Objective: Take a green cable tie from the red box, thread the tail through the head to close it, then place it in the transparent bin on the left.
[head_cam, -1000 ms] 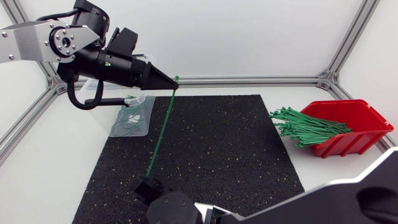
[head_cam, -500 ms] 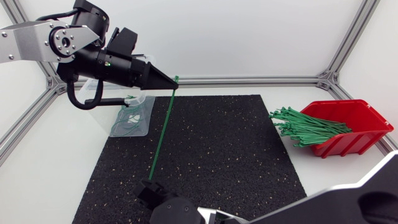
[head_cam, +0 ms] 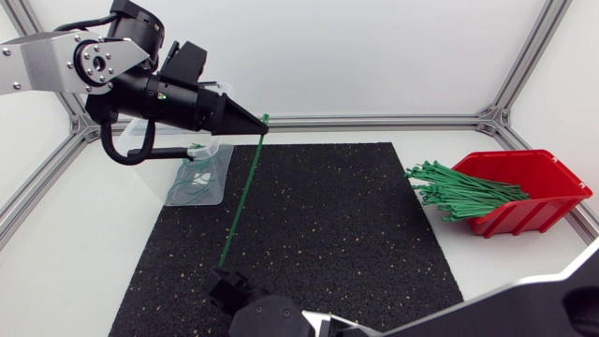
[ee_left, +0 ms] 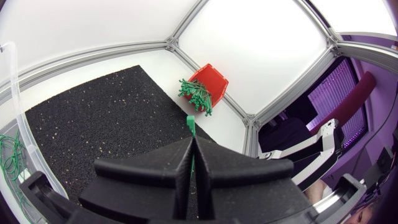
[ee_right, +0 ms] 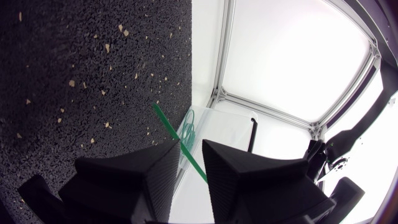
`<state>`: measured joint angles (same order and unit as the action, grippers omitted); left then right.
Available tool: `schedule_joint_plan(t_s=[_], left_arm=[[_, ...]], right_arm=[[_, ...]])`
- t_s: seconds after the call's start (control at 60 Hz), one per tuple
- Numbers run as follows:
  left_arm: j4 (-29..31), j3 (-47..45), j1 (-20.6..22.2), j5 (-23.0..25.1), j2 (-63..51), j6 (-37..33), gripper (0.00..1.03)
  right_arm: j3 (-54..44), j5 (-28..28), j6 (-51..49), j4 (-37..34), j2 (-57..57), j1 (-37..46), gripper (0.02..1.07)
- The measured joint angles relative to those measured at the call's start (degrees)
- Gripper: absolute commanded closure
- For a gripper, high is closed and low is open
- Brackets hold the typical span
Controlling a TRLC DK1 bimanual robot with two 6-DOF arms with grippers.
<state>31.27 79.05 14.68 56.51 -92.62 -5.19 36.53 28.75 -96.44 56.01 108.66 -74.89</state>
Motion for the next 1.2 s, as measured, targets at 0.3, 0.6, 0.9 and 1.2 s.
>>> schedule_joint_plan(t_s=[0.3, 0.6, 0.9, 1.2], left_arm=[[0.0, 0.0, 0.0, 0.0, 0.0, 0.0, 1.0], [0.0, 0.0, 0.0, 0.0, 0.0, 0.0, 1.0], [0.0, 0.0, 0.0, 0.0, 0.0, 0.0, 1.0], [0.0, 0.0, 0.0, 0.0, 0.0, 0.0, 1.0]], right_arm=[[0.3, -0.3, 0.0, 0.0, 2.1, 1.6, 0.75], [2.3, -1.7, 0.0, 0.0, 2.7, 3.4, 0.74], [2.9, -1.9, 0.0, 0.4, 4.3, 3.4, 0.81], [2.9, -1.9, 0.0, 0.4, 4.3, 3.4, 0.85]])
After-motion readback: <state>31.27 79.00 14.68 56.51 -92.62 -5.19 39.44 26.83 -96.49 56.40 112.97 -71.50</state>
